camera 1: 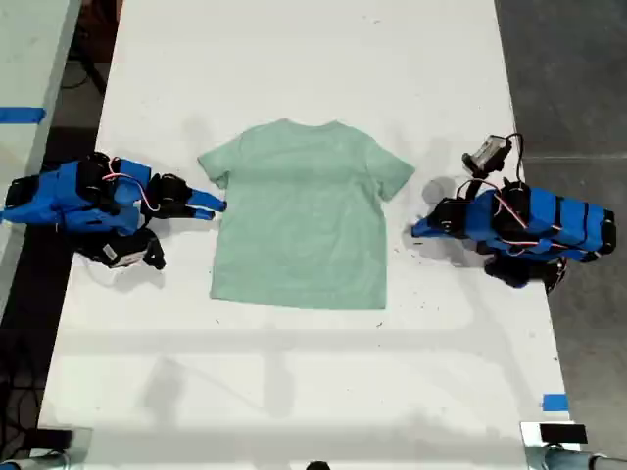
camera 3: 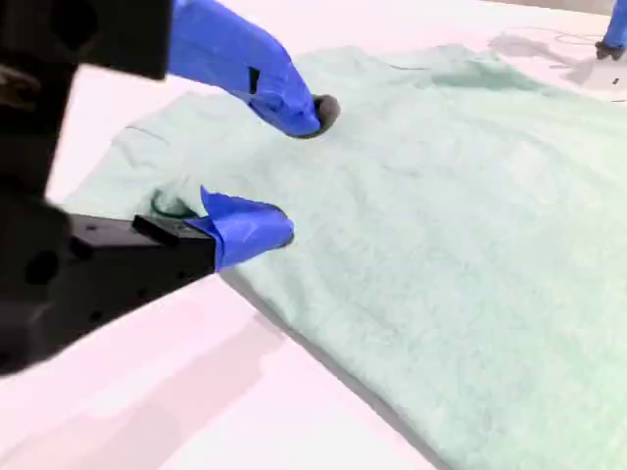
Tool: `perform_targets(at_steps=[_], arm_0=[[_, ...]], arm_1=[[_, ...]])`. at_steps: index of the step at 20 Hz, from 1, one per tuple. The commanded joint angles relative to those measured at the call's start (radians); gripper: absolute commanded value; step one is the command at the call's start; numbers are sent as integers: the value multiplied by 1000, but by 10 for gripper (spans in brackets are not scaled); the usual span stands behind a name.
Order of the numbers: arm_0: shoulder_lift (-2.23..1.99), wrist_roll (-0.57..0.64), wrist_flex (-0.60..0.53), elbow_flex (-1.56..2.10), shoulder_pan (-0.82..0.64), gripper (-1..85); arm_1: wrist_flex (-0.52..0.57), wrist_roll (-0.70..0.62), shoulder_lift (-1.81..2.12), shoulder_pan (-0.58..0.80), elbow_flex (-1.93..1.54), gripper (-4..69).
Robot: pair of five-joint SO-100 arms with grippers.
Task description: Fold t shirt
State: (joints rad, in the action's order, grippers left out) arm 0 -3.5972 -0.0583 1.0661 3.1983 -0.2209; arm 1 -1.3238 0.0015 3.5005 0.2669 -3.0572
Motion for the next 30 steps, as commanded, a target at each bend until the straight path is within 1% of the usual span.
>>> perform_targets(at_steps=[1, 2, 3, 5, 6, 8, 9, 10, 11, 14, 15, 17, 18, 20, 23, 26, 27, 28, 29, 30], arm_0=[[-6, -18, 2, 9, -12, 147], [-6, -18, 2, 9, -12, 147], [-6, -18, 2, 9, -12, 147], [-6, -18, 2, 9, -12, 147], [-6, -18, 2, 9, -12, 147], [-6, -18, 2, 9, -12, 147], [-6, -18, 2, 9, -12, 147], [-6, -18, 2, 9, -12, 148], [-6, -18, 2, 9, -12, 148], [-6, -18, 2, 9, -12, 148], [-6, -18, 2, 9, -12, 148], [-6, -18, 2, 9, -12, 148], [-6, -18, 2, 9, -12, 148], [-6, -18, 2, 9, -11, 148], [-6, -18, 2, 9, -11, 148], [-6, -18, 2, 9, -11, 148], [-6, -18, 2, 9, -11, 148], [-6, -18, 2, 9, -11, 148], [-6, -18, 2, 9, -11, 148], [-6, -18, 2, 9, -11, 148]], arm_1=[[-3, 5, 6, -12, -54, 12], [-8, 3, 6, -21, -51, 12], [-43, 35, 3, -31, -17, 9], [-138, -69, -40, 83, 141, 23], [-163, -175, -100, 178, 235, 33], [-163, -394, -276, 373, 408, 96], [-132, -483, -399, 457, 471, 152], [-80, -551, -529, 512, 525, 190], [-25, -595, -649, 563, 561, 207], [204, -672, -868, 680, 549, 215], [275, -687, -928, 696, 548, 216], [368, -699, -1045, 696, 578, 218], [399, -710, -1095, 692, 600, 218], [420, -726, -1163, 686, 643, 218], [403, -752, -1259, 686, 746, 219], [393, -764, -1506, 696, 894, 217], [385, -759, -1577, 695, 933, 204], [380, -749, -1608, 692, 951, 83], [379, -741, -1609, 690, 953, 17], [376, -746, -1606, 689, 951, 19]])
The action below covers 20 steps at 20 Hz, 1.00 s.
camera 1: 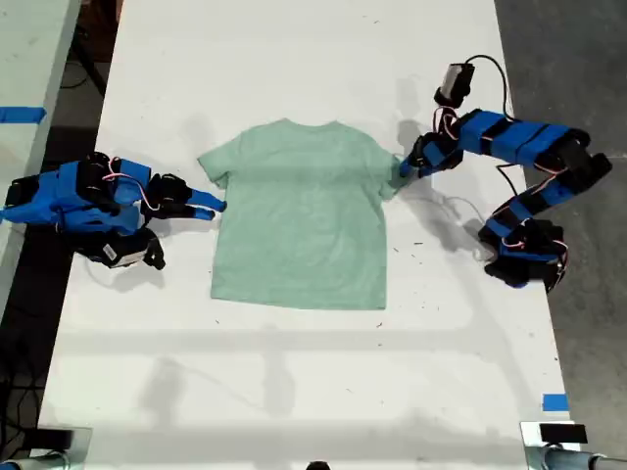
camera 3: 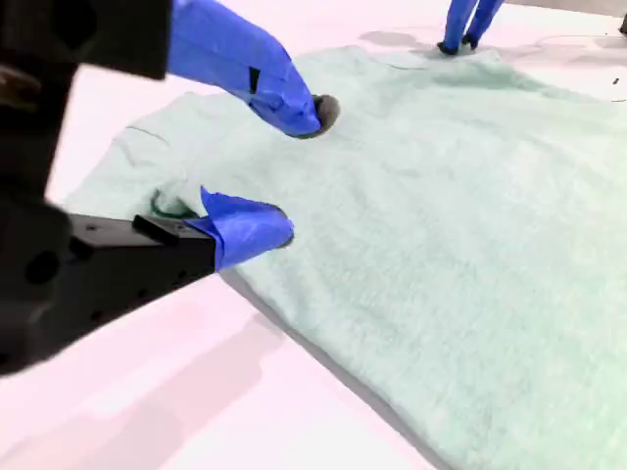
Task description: Fold t shirt
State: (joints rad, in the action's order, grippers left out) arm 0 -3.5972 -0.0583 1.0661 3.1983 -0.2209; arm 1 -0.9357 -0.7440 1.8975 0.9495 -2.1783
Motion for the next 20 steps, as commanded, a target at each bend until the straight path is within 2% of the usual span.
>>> perform_targets(at_steps=[1, 4, 8, 10, 12, 17, 18, 19, 20], arm_0=[[-6, -18, 2, 9, -11, 148], [-6, -18, 2, 9, -11, 148], [-6, -18, 2, 9, -11, 148], [-6, -18, 2, 9, -11, 148], [-6, -18, 2, 9, -11, 148], [-6, -18, 2, 9, -12, 148], [-6, -18, 2, 9, -12, 148], [-6, -18, 2, 9, -12, 148], [-6, -18, 2, 9, -12, 148]], arm_1=[[-15, 5, 0, 6, 69, 19], [-29, 8, 41, 2, 67, 19], [-179, 3, 89, -52, 264, 19], [-206, 12, 80, -46, 282, 19], [-192, 32, 94, -32, 221, 80], [-31, 71, -17, -31, 67, 192], [-26, 87, -52, -37, 69, 181], [-31, 92, -58, -38, 77, 63], [-29, 87, -64, -38, 78, 19]])
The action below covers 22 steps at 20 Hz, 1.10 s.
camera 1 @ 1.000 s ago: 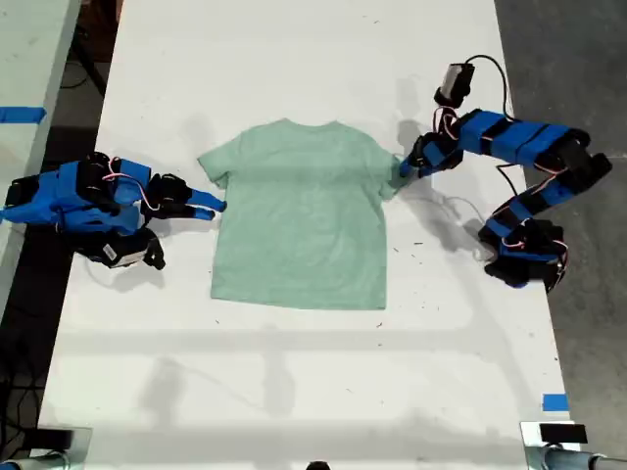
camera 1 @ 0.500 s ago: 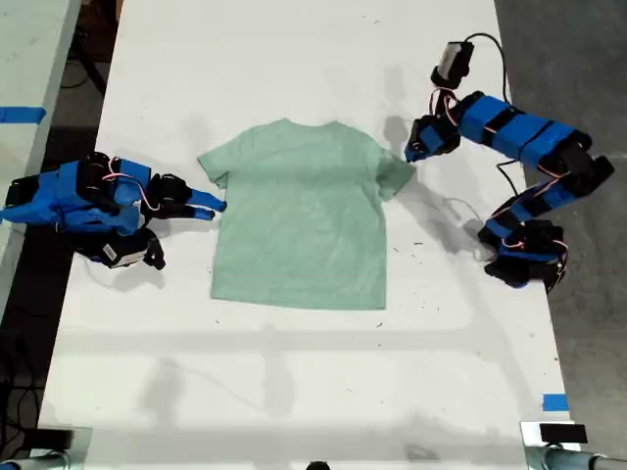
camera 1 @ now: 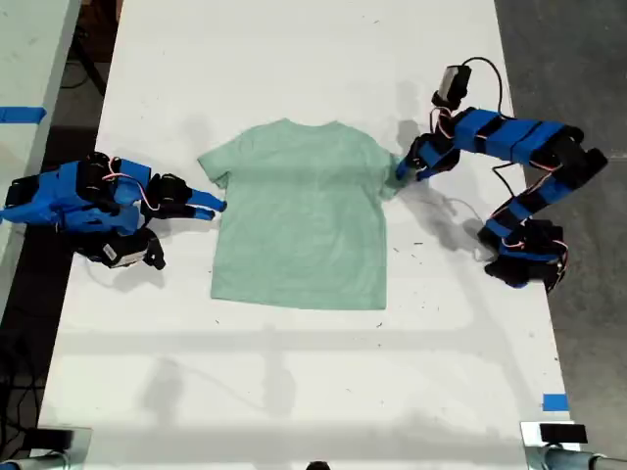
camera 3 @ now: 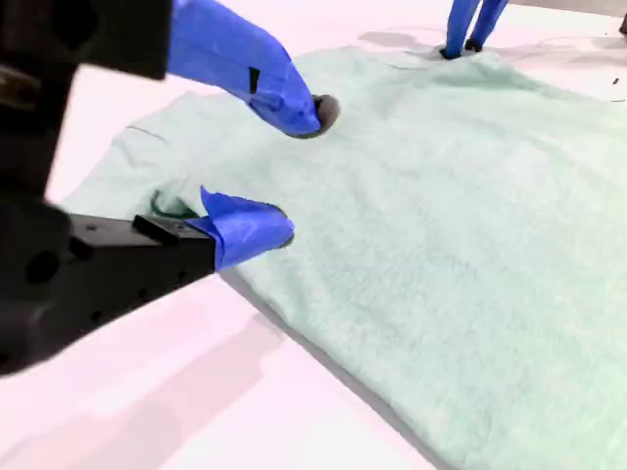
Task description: Fold t shirt
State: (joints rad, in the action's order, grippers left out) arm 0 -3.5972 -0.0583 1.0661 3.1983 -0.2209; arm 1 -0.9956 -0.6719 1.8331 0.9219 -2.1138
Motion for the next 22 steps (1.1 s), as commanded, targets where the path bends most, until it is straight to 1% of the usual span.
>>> perform_targets(at_steps=[1, 3, 5, 7, 8, 10, 14, 19, 21, 22], arm_0=[[-6, -18, 2, 9, -12, 148], [-6, -18, 2, 9, -12, 148], [-6, -18, 2, 9, -12, 148], [-6, -18, 2, 9, -12, 148], [-6, -18, 2, 9, -12, 148], [-6, -18, 2, 9, -12, 148], [-6, -18, 2, 9, -12, 148], [-6, -18, 2, 9, -12, 148], [-6, -18, 2, 9, -12, 148], [-6, -18, 2, 9, -12, 148]], arm_1=[[23, 8, -21, -6, 28, 19], [-3, 5, -20, -5, 63, 19], [-78, -2, 20, -26, 160, 19], [-161, -3, 28, -104, 334, 19], [-183, 2, 5, -158, 423, 19], [-166, 12, -63, -268, 549, 19], [-58, 28, -276, -436, 753, 19], [6, 37, -535, -523, 950, 19], [-2, 41, -603, -543, 1012, 20], [-26, 41, -623, -546, 1048, 47]])
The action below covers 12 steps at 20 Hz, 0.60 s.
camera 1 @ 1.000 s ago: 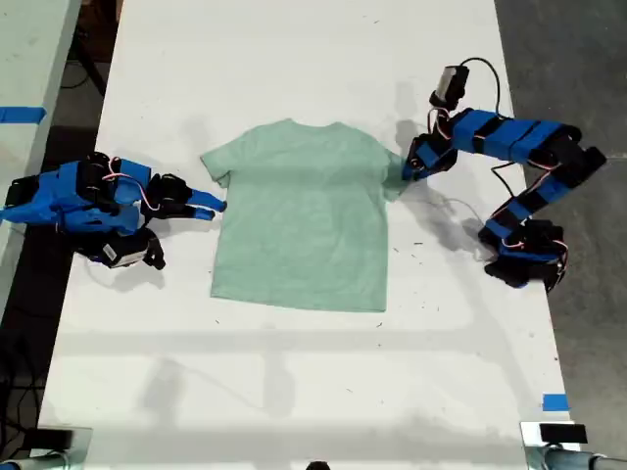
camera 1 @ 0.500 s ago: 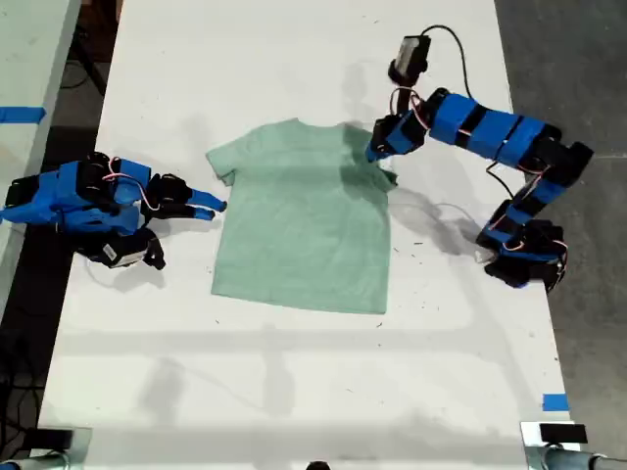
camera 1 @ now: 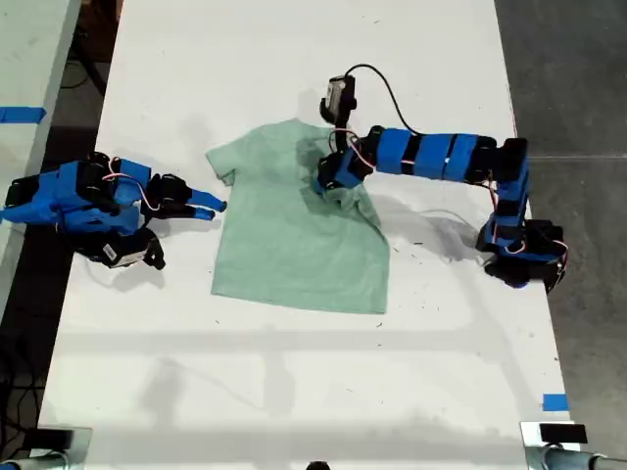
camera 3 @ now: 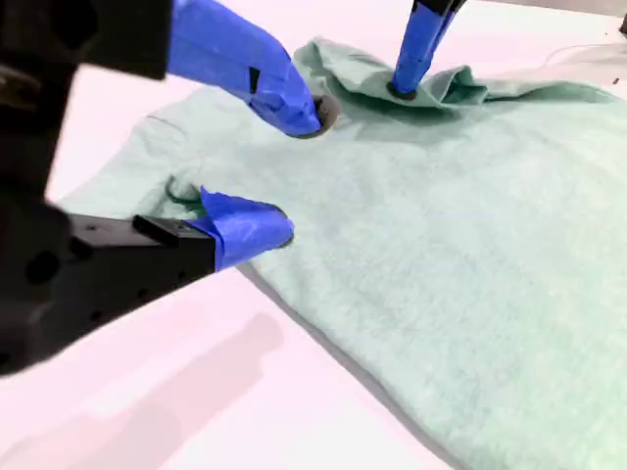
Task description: Fold t shirt
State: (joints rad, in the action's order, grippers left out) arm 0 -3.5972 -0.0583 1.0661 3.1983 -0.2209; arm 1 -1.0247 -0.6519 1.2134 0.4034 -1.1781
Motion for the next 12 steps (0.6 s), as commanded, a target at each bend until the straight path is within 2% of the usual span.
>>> perform_targets(at_steps=[1, 4, 5, 7, 8, 9, 11, 12], arm_0=[[-6, -18, 2, 9, -12, 148], [-6, -18, 2, 9, -12, 148], [-6, -18, 2, 9, -12, 148], [-6, -18, 2, 9, -12, 148], [-6, -18, 2, 9, -12, 148], [-6, -18, 2, 9, -12, 148], [-6, -18, 2, 9, -12, 148], [-6, -18, 2, 9, -12, 148]], arm_1=[[-49, 9, -9, -26, 155, 72], [-293, -5, 67, -3, 268, 103], [-357, 2, 143, 15, 247, 130], [-463, 9, 344, 64, 124, 242], [-483, 11, 477, 91, 3, 250], [-474, 18, 643, 115, -163, 238], [-410, 51, 1032, 147, -561, 11], [-360, 51, 1236, 149, -772, 12]])
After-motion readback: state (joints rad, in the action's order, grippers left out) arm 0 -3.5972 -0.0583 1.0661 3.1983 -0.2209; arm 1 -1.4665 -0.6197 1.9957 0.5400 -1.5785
